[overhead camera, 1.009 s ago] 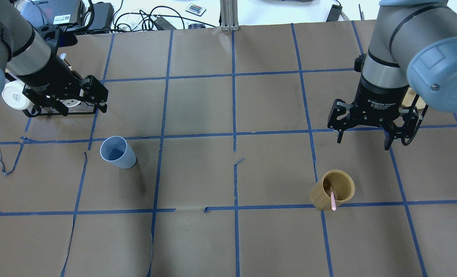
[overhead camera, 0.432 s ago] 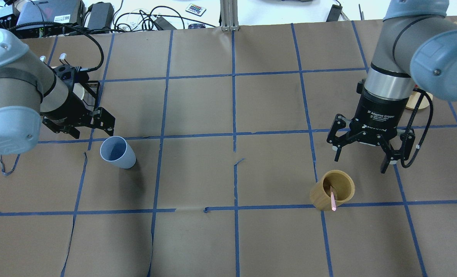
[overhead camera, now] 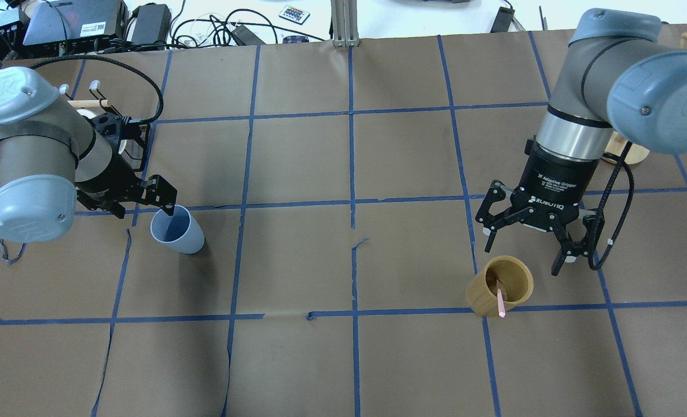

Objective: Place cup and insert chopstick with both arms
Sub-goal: 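Lower left gripper onto blue cup rim while right gripper grasps pink stick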

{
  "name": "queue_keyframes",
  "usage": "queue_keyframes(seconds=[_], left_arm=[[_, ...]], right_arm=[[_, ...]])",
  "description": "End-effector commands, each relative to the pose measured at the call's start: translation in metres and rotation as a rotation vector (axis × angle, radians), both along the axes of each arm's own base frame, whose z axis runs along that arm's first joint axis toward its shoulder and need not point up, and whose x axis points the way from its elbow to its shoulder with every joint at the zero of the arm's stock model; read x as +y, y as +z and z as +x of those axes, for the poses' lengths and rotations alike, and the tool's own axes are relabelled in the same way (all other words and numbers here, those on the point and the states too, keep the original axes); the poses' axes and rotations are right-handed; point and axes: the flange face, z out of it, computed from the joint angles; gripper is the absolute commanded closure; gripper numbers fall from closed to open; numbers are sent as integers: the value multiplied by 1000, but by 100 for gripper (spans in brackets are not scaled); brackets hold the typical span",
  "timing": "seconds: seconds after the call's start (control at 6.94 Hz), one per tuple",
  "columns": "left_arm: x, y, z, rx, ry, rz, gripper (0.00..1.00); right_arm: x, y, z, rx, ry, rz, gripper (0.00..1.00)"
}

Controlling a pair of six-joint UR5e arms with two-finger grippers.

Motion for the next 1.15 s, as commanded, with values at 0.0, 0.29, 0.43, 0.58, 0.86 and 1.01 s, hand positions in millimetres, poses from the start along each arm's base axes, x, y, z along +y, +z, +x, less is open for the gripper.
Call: queue_keyframes(seconds=[0.0,0.29,0.43,0.58,0.86,1.01], left_arm=[[3,-17,4,0,-4,24,5],[4,-42,3,-6,-2,-2,7],[4,-44,3,-5,-2,1,12],[3,-46,3,-3,-1,4,24],[2,-44,3,1,10,-9,69],[1,-42,-1,0,7,-12,100]], right_arm=[[5,-27,2,-16,-10,61,0],[11,-37,2,-5,-20,104,10],[19,-41,3,5,-44,151,20],[22,-46,4,5,-47,163,25],[27,-52,4,8,-47,182,25],[28,-52,4,9,-51,182,25]])
